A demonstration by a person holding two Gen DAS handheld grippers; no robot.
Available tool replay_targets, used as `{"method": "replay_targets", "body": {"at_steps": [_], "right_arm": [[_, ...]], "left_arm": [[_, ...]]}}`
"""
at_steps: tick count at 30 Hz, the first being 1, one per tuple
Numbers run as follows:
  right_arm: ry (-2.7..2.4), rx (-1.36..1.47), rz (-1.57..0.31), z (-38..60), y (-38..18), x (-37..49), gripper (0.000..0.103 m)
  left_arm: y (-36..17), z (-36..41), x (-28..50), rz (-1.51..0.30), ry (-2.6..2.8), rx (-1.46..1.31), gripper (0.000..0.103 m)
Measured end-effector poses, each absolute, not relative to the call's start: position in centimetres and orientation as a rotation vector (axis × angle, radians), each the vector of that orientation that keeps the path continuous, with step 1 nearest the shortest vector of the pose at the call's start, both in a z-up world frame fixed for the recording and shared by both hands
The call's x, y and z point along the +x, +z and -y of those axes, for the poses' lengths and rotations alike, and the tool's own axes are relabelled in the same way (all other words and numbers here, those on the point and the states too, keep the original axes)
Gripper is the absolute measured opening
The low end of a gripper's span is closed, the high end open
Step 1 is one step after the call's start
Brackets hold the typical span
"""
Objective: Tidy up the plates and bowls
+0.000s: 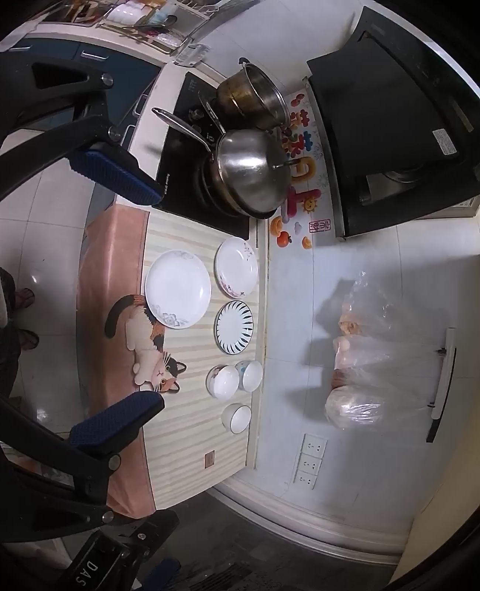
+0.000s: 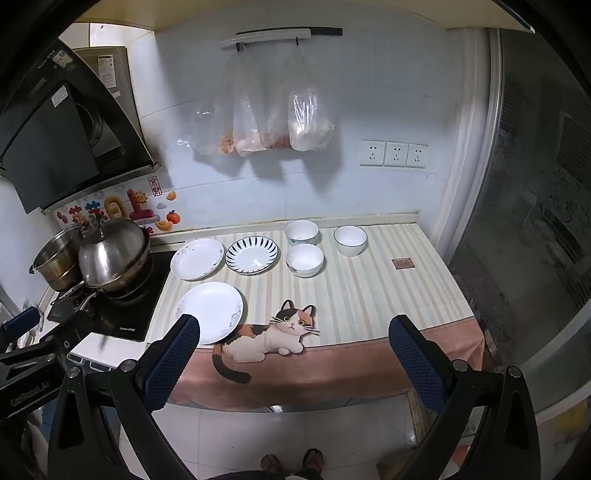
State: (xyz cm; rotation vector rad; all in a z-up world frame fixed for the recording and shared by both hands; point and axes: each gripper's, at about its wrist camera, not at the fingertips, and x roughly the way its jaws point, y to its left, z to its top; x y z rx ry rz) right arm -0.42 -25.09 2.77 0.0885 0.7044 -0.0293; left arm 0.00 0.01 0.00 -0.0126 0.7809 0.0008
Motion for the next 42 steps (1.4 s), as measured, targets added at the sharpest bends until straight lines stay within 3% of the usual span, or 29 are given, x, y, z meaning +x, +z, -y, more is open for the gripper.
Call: {"method": "replay_targets", "body": {"at_steps": [42], "right_arm": [[-0.031, 0.078, -0.699, 25.8, 3.6, -1.8, 0.103]], "left_arm": [[0.3, 0.6, -0.6, -0.783, 0.007, -0.008, 0.103]]}}
